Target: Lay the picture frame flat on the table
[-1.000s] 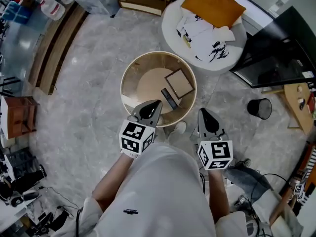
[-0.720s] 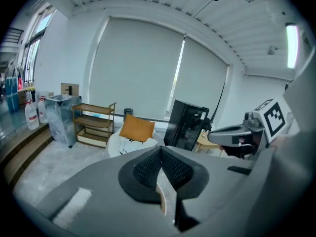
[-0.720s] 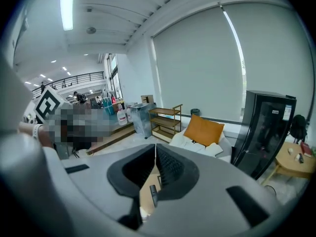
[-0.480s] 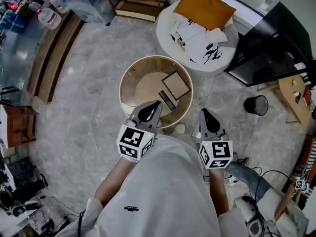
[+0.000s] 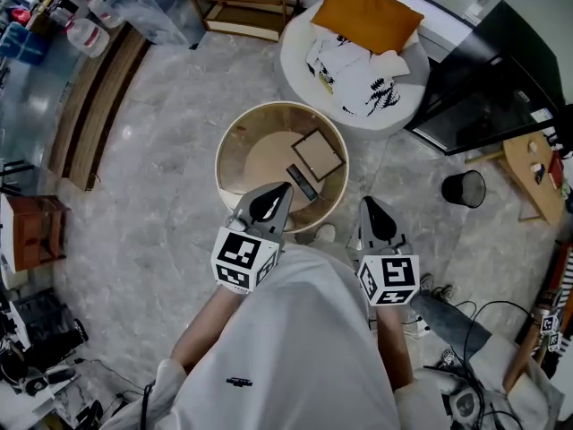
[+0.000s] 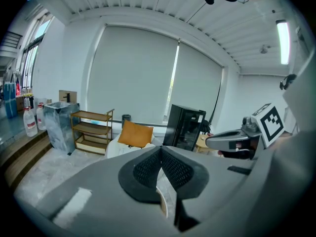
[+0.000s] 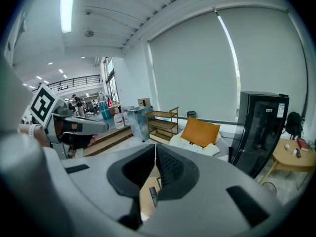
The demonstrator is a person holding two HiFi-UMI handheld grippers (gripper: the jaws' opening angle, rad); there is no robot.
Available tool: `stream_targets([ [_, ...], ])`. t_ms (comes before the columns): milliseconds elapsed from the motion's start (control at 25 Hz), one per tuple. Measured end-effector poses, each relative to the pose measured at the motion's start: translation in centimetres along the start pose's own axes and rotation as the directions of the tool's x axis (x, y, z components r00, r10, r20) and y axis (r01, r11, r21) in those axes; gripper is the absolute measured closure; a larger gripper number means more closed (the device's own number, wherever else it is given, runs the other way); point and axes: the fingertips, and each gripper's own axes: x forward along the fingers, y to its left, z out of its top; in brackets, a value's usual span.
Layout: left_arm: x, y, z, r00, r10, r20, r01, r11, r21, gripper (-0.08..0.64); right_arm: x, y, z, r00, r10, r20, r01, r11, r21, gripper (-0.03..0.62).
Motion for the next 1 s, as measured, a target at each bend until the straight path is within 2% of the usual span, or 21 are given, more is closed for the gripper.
stream_targets([
  [200, 0.0, -0.3, 0.1, 1.0, -0.004, 0.0, 0.004, 1.0, 0.004, 0.555, -0.2, 0.0, 0.6, 1.0, 0.004, 0.029, -0.004, 1.0, -0.005, 0.584],
  [320, 0.1, -0.5, 0.1, 1.0, -0.003, 0.004, 0.003, 1.0, 0.007, 0.555, -0.2, -0.1, 0.6, 1.0, 0.006, 0.026, -0.005, 0.999, -0.039, 0.586],
  [1000, -1.1, -1.4, -0.1, 1.0, -0.011, 0.015, 0.01, 1.0, 0.018, 0.555, -1.0, 1.2, 0.1, 1.0, 0.018, 0.016, -0.017, 0.998, -0.053, 0.586],
])
